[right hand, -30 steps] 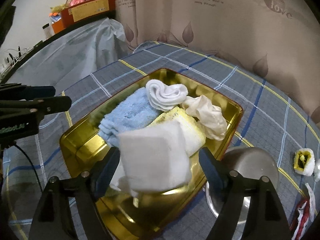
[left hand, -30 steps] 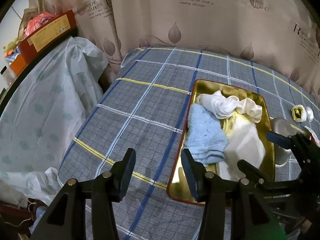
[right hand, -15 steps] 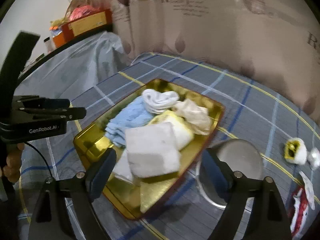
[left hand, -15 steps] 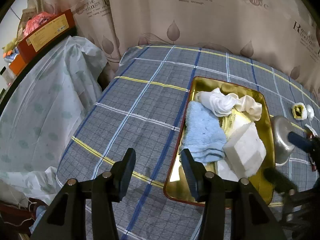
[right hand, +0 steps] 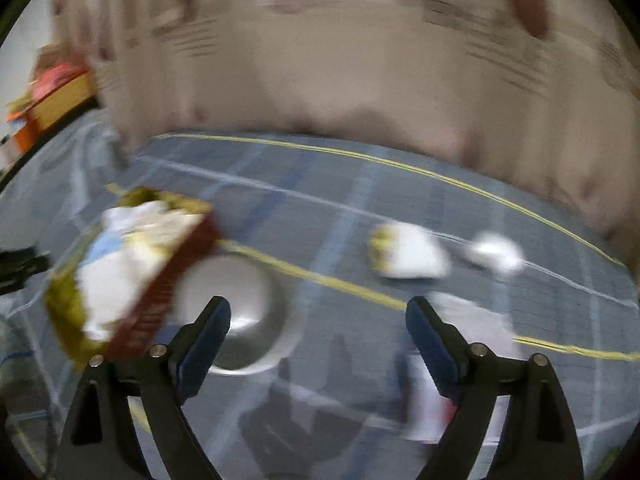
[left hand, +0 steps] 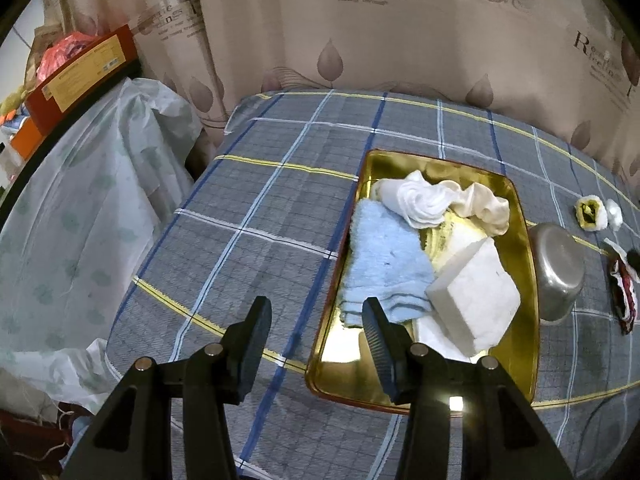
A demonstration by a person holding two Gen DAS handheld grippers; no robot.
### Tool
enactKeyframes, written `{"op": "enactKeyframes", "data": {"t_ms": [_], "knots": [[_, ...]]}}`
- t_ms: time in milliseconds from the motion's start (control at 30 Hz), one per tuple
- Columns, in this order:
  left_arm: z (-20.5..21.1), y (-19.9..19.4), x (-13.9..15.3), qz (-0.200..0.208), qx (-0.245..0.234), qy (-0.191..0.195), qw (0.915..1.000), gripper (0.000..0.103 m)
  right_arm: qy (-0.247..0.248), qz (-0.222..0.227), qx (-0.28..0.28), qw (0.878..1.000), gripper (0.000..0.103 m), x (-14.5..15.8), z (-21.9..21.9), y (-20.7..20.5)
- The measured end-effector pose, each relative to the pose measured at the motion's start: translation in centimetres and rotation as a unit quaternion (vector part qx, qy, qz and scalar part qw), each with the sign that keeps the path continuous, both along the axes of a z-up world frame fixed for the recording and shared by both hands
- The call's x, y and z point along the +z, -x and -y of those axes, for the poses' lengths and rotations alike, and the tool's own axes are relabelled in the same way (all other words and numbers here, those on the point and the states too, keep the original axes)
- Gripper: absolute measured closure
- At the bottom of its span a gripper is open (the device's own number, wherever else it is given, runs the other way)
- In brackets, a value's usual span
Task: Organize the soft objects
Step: 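Move the right tool to the floral white pad and grasp it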
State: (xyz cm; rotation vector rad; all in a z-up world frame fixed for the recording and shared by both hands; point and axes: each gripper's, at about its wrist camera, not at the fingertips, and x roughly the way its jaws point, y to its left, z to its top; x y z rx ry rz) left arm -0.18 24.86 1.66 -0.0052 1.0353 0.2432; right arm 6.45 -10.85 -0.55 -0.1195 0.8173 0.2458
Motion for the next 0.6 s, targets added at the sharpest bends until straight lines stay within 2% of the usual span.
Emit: {"op": "enactKeyframes", "data": {"t_ms": [133, 267, 367, 433, 600], "knots": [[0.2, -0.1, -0.3, -0.003, -0.005, 0.009, 0.9999, 0.055, 0.024, -0.007, -0.061, 0.998, 0.014, -0.4, 5.7, -2.2], [0.2, -0.4, -0.4, 0.0, 0.001, 0.013, 0.9999, 0.055, 0.023, -0.044, -0.102, 0.994, 0.014, -2.0, 10.4, -4.3], [0.6, -0.5, -0.4, -0.001, 0.001, 0.021, 0.9998, 0.055, 0.009, -0.074, -0.111, 0.991, 0.014, -3.6, 12.2, -5.5], [1.1, -0.8, -0.4, -0.007, -0.004, 0.011, 0.9999, 0.055, -0.008, -0.089, -0.113, 0.99, 0.014, -4.3, 13.0, -6.1], [2.6, -1.6, 0.3, -0.01, -0.016, 0.003, 0.9998, 0.055, -0.03, -0.108, -0.098, 0.989, 0.014, -5.7, 12.6, -7.3]]}}
